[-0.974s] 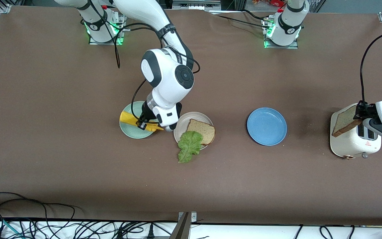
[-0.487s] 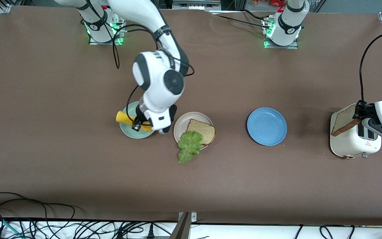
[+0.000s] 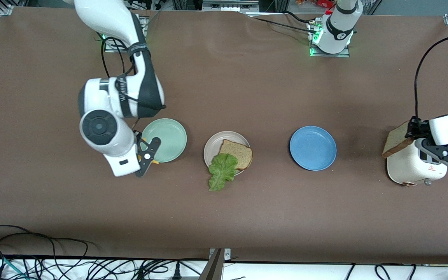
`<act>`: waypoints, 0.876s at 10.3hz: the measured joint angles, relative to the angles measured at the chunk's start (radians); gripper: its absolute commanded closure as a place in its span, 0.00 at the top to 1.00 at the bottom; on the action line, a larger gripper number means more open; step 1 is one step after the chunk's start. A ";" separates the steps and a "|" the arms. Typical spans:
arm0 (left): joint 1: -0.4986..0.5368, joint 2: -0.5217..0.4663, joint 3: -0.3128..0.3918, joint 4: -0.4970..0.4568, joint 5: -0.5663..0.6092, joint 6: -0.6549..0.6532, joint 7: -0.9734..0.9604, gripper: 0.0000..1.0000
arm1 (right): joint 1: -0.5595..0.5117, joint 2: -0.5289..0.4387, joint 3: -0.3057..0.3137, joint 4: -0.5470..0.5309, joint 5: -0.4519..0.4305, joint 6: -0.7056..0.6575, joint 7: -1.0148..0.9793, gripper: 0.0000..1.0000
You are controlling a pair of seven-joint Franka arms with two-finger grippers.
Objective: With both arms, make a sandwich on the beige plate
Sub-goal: 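Set the mustard down with the right gripper while the left gripper carries bread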
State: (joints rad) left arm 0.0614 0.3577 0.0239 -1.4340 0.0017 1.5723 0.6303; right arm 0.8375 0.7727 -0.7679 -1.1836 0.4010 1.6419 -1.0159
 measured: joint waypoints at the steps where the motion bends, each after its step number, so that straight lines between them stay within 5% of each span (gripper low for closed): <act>1: -0.019 0.000 0.000 0.000 -0.011 -0.011 -0.024 0.00 | -0.028 0.000 0.000 -0.003 0.057 -0.004 -0.026 0.00; 9: -0.112 0.004 -0.001 -0.001 -0.099 -0.047 -0.191 0.00 | -0.274 -0.054 0.000 -0.195 0.476 -0.046 -0.658 0.00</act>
State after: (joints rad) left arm -0.0501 0.3618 0.0230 -1.4346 -0.0973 1.5249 0.4397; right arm 0.5635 0.7183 -0.7683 -1.3785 0.8775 1.5955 -1.6735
